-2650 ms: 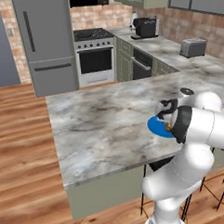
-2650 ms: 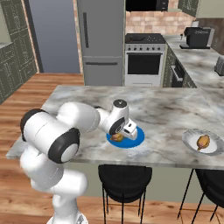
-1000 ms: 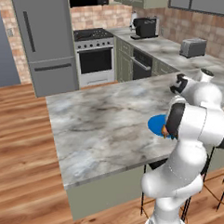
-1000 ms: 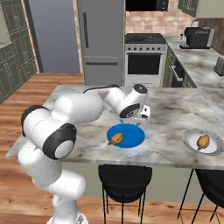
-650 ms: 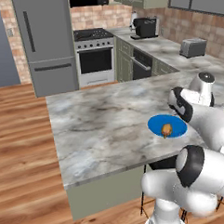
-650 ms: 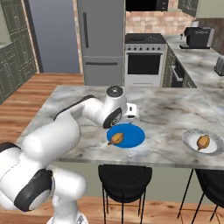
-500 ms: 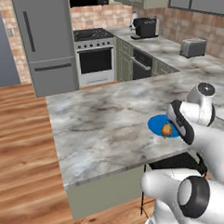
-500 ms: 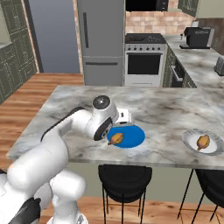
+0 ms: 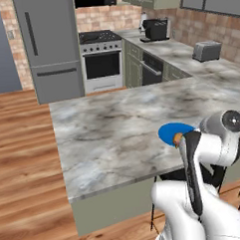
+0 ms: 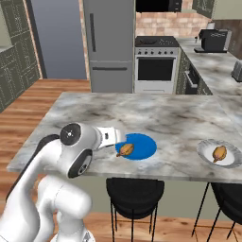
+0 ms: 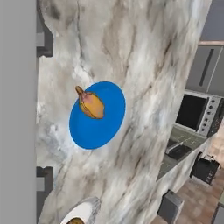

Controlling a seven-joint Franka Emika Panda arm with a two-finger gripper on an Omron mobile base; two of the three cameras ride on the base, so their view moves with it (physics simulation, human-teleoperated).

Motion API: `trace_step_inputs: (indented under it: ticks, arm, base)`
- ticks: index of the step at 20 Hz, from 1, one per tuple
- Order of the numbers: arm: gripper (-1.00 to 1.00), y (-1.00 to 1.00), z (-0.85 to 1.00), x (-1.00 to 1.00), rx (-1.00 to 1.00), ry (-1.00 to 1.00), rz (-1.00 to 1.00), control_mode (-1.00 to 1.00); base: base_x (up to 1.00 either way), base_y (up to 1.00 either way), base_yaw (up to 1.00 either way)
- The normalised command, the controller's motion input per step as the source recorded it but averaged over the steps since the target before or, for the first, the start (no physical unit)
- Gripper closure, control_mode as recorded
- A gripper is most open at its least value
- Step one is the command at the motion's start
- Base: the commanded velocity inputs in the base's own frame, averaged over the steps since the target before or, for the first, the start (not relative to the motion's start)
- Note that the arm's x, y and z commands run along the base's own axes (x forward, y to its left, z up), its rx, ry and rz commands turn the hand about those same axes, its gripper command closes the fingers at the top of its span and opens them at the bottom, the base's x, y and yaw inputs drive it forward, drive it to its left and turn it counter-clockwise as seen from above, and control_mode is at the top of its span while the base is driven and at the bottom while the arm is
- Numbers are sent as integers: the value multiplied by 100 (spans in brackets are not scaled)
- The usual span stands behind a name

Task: Take the chicken drumsticks from the pan and place one on each plate on the dining counter.

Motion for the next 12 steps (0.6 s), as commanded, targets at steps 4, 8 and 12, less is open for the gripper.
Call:
trace_step_inputs:
  ticks: [4, 8, 12]
  arm:
    - [-100, 69, 39, -100, -23, -25, 0, -100]
    - [-100, 76, 22, -100, -34, -15, 0, -100]
    - [-100, 76, -13, -100, -33, -24, 0, -100]
  base:
    - [0, 0, 0]
    - [0, 0, 0]
    - [0, 0, 0]
